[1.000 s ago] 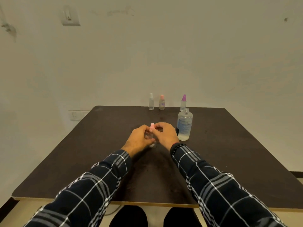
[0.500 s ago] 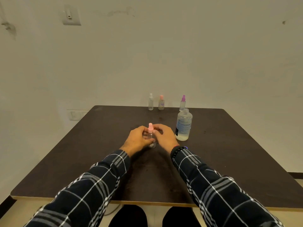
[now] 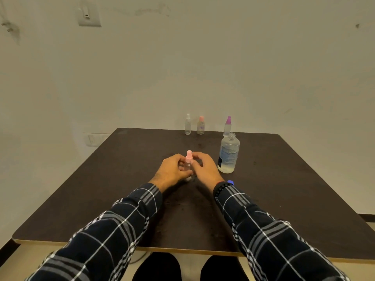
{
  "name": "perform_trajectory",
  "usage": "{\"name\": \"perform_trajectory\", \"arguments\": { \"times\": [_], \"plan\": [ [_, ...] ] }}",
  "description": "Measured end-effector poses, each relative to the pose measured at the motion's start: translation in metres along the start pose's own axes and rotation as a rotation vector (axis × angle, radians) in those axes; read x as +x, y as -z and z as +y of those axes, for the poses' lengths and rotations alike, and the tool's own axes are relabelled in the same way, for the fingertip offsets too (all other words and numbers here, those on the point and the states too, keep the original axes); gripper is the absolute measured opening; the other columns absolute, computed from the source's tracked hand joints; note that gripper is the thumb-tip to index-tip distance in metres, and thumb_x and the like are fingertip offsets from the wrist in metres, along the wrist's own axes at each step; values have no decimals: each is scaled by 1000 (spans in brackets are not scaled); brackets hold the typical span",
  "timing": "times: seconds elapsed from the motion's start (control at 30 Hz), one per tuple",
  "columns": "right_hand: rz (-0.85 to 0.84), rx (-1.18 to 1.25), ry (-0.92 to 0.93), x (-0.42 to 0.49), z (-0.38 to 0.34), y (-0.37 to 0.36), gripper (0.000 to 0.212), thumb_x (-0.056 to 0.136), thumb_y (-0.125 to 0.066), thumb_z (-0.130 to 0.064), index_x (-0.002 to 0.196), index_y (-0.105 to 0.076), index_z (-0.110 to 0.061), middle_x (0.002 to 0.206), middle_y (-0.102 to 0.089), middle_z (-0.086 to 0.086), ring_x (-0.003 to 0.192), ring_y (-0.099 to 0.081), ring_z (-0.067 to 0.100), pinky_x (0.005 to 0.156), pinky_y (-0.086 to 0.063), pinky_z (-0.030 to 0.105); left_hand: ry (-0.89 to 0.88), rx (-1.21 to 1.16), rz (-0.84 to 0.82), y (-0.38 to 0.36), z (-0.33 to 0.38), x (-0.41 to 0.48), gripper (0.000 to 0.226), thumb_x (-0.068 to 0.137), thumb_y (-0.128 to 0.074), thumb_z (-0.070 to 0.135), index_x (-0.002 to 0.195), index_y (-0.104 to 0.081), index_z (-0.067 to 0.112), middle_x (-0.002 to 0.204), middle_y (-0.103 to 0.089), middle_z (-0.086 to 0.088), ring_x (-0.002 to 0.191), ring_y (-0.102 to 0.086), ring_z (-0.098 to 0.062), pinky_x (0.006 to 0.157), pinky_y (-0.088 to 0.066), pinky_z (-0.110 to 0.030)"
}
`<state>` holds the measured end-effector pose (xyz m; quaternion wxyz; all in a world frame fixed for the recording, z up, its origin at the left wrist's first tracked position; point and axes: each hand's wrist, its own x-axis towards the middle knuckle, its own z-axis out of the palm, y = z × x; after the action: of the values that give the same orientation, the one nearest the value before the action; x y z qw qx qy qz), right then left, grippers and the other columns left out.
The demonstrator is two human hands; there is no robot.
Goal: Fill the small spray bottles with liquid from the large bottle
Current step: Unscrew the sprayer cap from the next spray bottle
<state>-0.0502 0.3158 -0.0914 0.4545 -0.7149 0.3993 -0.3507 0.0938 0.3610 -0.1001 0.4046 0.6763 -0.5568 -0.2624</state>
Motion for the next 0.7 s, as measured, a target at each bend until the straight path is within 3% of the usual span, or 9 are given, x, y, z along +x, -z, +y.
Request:
{"name": "perform_trajectory", "arguments": {
  "times": [0.1, 0.17, 0.27, 0.4, 0.5, 0.6, 0.7],
  "plan": [
    [-59, 59, -13, -1, 3, 0, 49, 98, -62, -27, 145, -46, -22, 130, -54, -7, 113, -55, 6, 93, -48, 24, 13, 10, -10, 0, 1, -1, 34, 84, -78, 16, 113, -60, 22, 100, -69, 8, 87, -67, -2, 71, -53, -15],
    [-8, 83, -58, 3, 8, -3, 60, 90, -73, -34, 142, -44, -24, 128, -57, -6, 110, -61, 8, 87, -54, 26, 19, 13, -11, 1, 2, -1, 36, 84, -78, 16, 114, -60, 23, 101, -67, 8, 87, -66, -1, 64, -49, -12],
    [88, -1, -73, 5, 5, -6, 43, 87, -76, -35, 120, -51, -22, 110, -60, -5, 95, -61, 5, 71, -50, 21, 9, 15, -8, 1, 0, -1, 34, 85, -77, 17, 114, -60, 23, 102, -68, 8, 88, -66, -1, 65, -50, -13],
    [66, -20, -27, 5, 7, -7, 15, 97, -63, -27, 111, -59, -25, 109, -64, -5, 102, -64, 10, 79, -52, 23, 2, 4, 2, -1, -3, 0, 32, 85, -77, 17, 112, -60, 24, 99, -70, 9, 87, -67, 1, 69, -52, -12],
    [8, 26, 11, 1, 5, -3, 19, 102, -54, -30, 119, -62, -27, 108, -63, -12, 103, -62, 6, 81, -48, 18, -5, -4, 10, -2, -4, 1, 33, 85, -78, 19, 112, -61, 24, 99, -71, 8, 87, -68, 0, 79, -55, -18],
    [-12, -13, 26, -1, 2, -6, 28, 98, -60, -40, 124, -60, -28, 103, -61, -17, 94, -59, -1, 69, -43, 12, 2, 7, -6, -1, -5, 1, 32, 85, -77, 18, 111, -60, 25, 101, -69, 8, 90, -68, -4, 80, -55, -20],
    [95, -47, -35, 7, 5, -13, 28, 91, -71, -36, 114, -59, -26, 109, -64, -8, 100, -63, 7, 76, -52, 22, 1, 3, -10, -1, -6, 2, 32, 83, -78, 18, 109, -61, 26, 101, -71, 6, 90, -69, -4, 85, -57, -26]
  ]
}}
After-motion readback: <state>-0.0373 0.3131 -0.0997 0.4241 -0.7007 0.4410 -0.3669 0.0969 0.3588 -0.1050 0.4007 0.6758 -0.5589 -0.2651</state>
